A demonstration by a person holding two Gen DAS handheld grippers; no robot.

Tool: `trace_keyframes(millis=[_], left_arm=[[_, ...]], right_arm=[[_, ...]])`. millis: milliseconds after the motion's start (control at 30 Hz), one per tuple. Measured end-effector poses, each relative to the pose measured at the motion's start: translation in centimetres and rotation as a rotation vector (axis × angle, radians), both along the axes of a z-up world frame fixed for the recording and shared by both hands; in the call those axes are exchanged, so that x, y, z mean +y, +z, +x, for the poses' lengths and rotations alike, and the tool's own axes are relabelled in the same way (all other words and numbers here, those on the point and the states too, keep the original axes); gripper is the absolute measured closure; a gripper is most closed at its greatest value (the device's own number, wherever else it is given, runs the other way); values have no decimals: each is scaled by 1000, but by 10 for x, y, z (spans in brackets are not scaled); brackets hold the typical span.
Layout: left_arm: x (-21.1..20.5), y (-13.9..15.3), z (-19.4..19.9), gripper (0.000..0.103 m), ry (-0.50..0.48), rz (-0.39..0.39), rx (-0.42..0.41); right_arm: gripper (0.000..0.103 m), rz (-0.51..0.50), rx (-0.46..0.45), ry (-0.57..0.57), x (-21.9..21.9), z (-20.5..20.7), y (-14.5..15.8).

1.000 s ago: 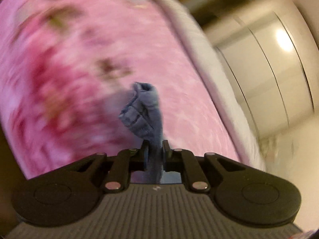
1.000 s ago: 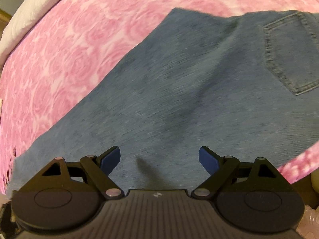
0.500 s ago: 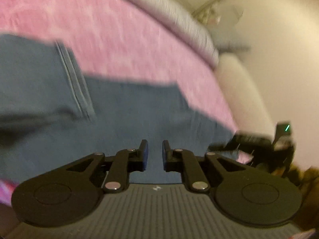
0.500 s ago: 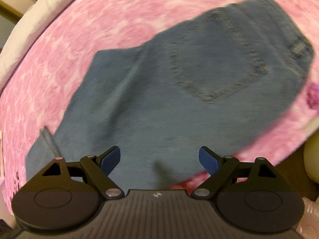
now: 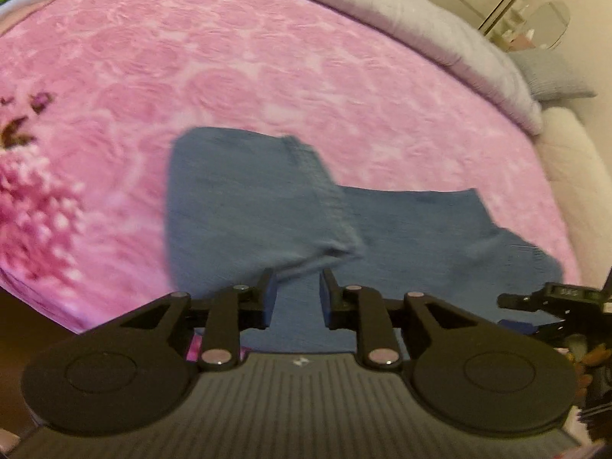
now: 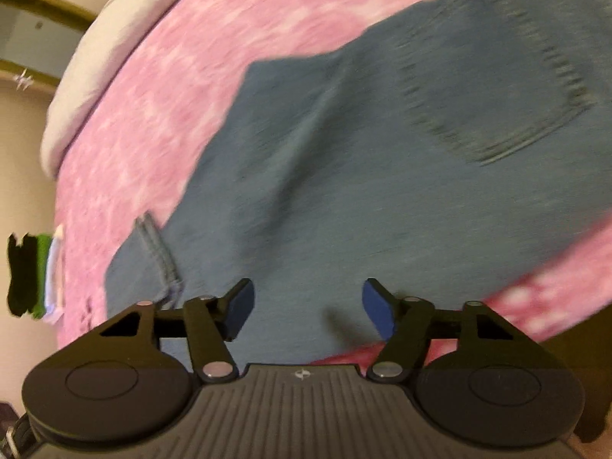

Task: Fold clothes
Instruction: 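Grasp the stacked leg hems with the right gripper, then lift the hems and fold them over toward the waistband with the right gripper, release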

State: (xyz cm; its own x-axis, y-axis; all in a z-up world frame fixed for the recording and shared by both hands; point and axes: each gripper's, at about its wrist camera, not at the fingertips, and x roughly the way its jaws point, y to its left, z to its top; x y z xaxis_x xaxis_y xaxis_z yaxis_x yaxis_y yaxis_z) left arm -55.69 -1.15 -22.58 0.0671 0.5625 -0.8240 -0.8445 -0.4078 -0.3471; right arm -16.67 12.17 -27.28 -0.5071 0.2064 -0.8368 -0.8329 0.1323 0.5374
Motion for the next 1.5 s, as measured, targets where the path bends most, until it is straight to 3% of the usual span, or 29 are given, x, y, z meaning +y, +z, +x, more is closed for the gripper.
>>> trace_keyframes(millis=[133,233,300,533,900,967,1033,1167,1300,1400,1500], left_arm=[[6,-19,-31,83,-37,-5,-28],[17,-53,-46,83,-115,-131,-75],[21,-61,-54,83,-169,-139,-96],[20,-37,-94,79,-182,-76,-148],[11,-55,-117,78,-146,-91,-261],[10,-54,-117,78,-145,-95,-263],[12,-50,-116,78,-151,-87,-260],[19,-34,-110,78,-180,-51,-259],[31,-24,-89,78,-237,-21,-281],[44,-33,-61,77,-292,-48,-287],[57,-45,-35,77,-344,-99,-271]], right_arm=[[50,-6,59,8,1,-50,-13],[51,-22,95,1,0,-87,-27],[51,-35,126,-12,-2,-108,-34],[47,-29,174,-27,3,-159,-52],[48,48,228,-81,2,-186,-72],[92,79,221,-73,2,-192,-71],[93,134,206,-46,0,-196,-62],[94,330,157,-20,-12,-181,-12],[94,464,32,-155,-39,-115,37],[94,444,-122,-273,-57,-57,41],[94,266,-168,-378,-65,-5,6]])
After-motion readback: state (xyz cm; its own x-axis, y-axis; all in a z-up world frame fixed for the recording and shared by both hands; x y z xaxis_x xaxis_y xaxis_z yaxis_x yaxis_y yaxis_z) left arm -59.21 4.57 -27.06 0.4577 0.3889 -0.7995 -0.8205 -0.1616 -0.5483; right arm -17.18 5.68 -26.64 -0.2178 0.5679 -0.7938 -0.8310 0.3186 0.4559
